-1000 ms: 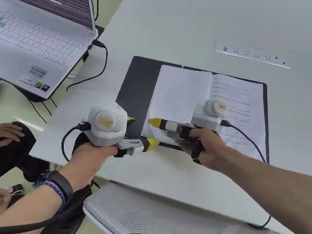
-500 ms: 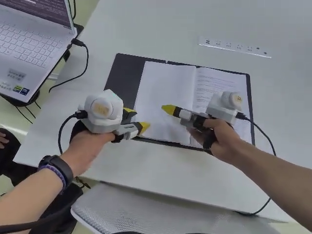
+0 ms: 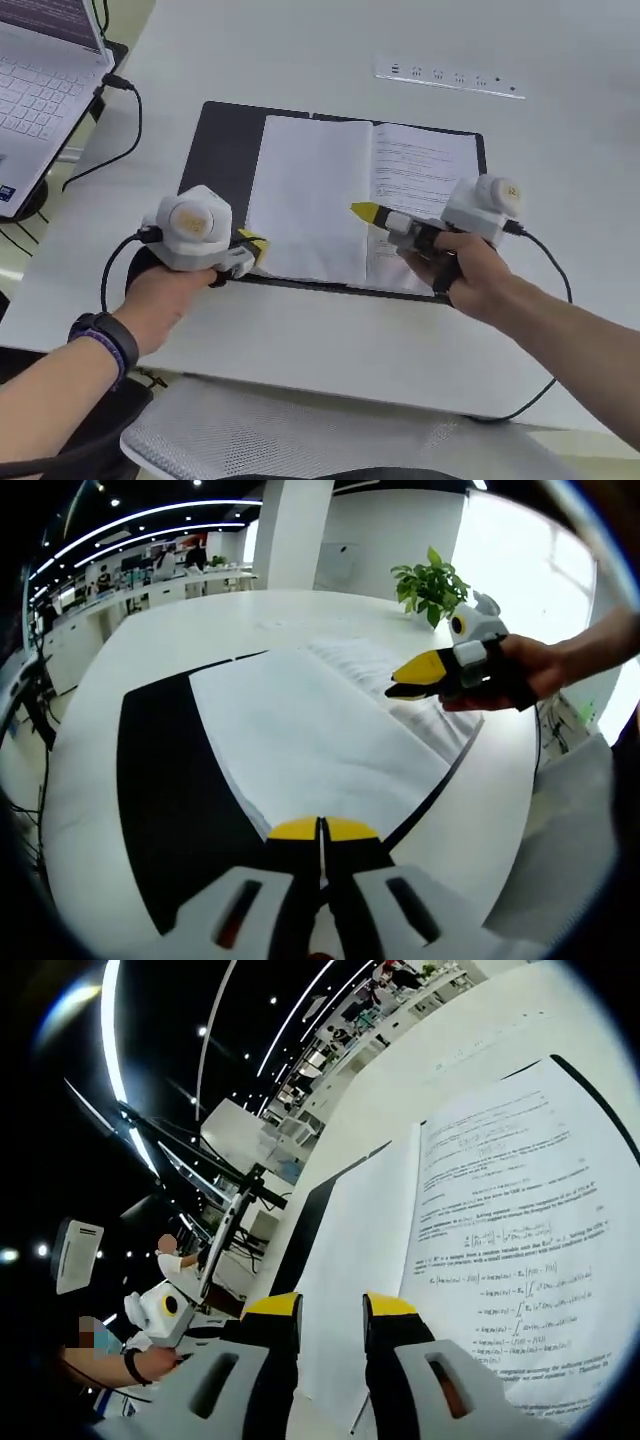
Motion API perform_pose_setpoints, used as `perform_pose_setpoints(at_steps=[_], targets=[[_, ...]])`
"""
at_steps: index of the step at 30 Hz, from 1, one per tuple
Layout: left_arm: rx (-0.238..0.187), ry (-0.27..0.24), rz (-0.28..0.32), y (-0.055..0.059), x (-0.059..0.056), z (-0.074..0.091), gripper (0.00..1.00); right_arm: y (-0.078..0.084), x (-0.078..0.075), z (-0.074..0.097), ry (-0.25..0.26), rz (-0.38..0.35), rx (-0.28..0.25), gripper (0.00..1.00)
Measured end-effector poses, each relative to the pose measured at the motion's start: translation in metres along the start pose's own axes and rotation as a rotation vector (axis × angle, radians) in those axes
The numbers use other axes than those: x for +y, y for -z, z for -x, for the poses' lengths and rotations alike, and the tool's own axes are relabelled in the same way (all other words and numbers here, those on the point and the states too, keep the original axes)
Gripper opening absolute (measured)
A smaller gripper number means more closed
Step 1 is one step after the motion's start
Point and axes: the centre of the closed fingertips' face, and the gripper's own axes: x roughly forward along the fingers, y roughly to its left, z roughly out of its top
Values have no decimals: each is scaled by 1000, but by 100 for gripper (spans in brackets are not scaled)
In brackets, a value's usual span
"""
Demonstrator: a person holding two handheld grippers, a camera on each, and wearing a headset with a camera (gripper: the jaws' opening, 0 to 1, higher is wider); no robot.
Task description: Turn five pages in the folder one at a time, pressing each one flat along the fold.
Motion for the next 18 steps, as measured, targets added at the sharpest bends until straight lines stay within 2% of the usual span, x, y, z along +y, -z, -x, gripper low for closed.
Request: perform_pose_setpoints(at_steps=[2, 4, 6, 7, 10, 14, 18], targets=[[26, -5, -2, 8, 1, 0, 0, -2, -2, 1, 0, -5, -6, 23], [74, -22, -42, 20, 5, 0, 0, -4, -4, 1, -2, -9, -10, 22], [82, -22, -54, 25, 3, 0, 0, -5, -6, 1, -5, -13, -10, 22], [66, -25, -47, 24, 3, 1, 0, -6, -7, 0, -8, -12, -9, 21], [59, -30, -44, 23, 3, 2, 0, -9, -9, -1, -13, -5, -6, 21], [63, -37, -75, 23, 4, 1, 0, -15, -12, -3, -16, -1, -8, 20], [67, -35, -76, 23, 5, 1, 0, -22, -15, -6, -20, 17, 0, 19]])
